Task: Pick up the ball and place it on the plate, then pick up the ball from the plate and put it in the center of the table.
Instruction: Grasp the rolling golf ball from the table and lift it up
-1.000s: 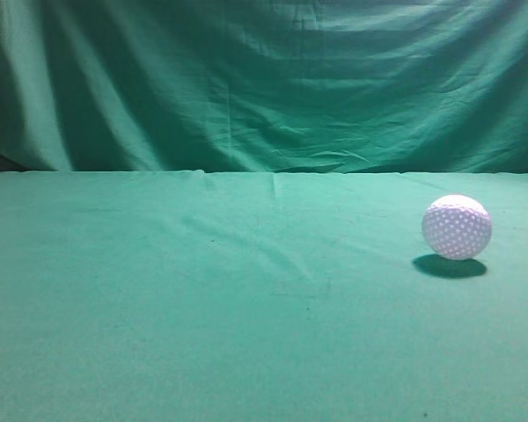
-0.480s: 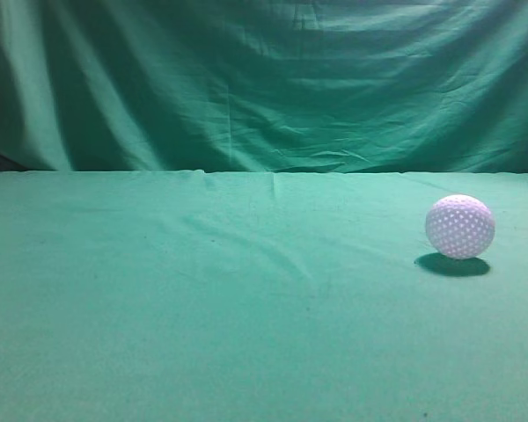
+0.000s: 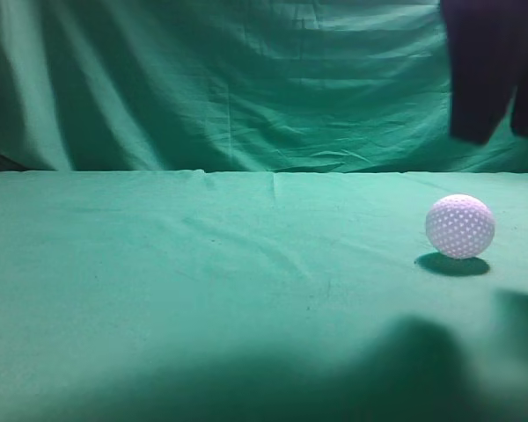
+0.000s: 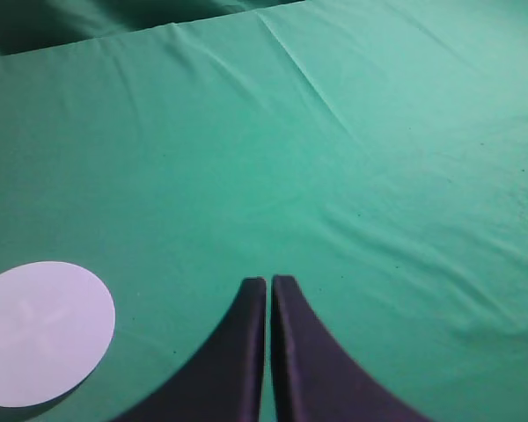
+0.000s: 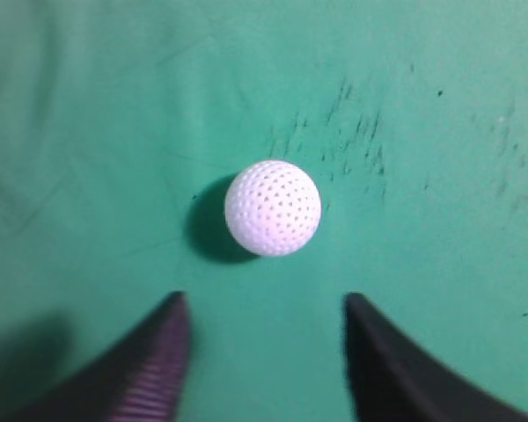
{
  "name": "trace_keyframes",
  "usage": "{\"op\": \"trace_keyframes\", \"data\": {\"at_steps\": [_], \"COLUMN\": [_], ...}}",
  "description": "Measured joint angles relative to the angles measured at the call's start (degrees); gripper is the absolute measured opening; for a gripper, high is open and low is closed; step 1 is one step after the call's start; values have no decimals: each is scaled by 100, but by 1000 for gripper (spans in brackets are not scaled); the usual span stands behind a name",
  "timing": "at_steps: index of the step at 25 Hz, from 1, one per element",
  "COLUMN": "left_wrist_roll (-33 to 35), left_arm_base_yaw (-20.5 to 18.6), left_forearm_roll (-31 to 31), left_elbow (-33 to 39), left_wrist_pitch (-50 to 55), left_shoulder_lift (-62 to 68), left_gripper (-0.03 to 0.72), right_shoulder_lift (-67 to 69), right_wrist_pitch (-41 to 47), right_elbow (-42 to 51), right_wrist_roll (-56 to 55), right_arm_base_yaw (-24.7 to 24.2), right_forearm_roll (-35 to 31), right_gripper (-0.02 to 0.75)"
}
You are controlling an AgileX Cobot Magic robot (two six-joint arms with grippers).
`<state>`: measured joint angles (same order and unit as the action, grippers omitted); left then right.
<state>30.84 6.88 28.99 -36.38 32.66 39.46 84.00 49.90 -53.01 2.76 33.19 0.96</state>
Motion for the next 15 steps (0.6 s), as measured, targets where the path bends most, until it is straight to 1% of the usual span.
{"op": "trace_keyframes", "data": {"at_steps": [2, 3, 4, 15], "left_wrist_roll": [0, 0, 0, 12], "left_arm_base_yaw": [0, 0, 0, 0], "left_forearm_roll": [0, 0, 0, -26], "left_elbow": [0, 0, 0, 0], "left_wrist_pitch": [23, 32, 32, 44], "left_shoulder_lift": [0, 0, 0, 0], "left_gripper": [0, 0, 0, 0], "right_shoulder_lift": [286, 386, 494, 1442], "right_wrist_pitch": [-13, 0, 0, -113], "right_elbow": [-90, -136, -168, -546], "right_wrist_roll": [-316, -462, -576, -852], "right_arm_base_yaw": [0, 0, 0, 0], "right_forearm_roll": [70, 98, 136, 187], "right_gripper": [518, 573, 599, 595]}}
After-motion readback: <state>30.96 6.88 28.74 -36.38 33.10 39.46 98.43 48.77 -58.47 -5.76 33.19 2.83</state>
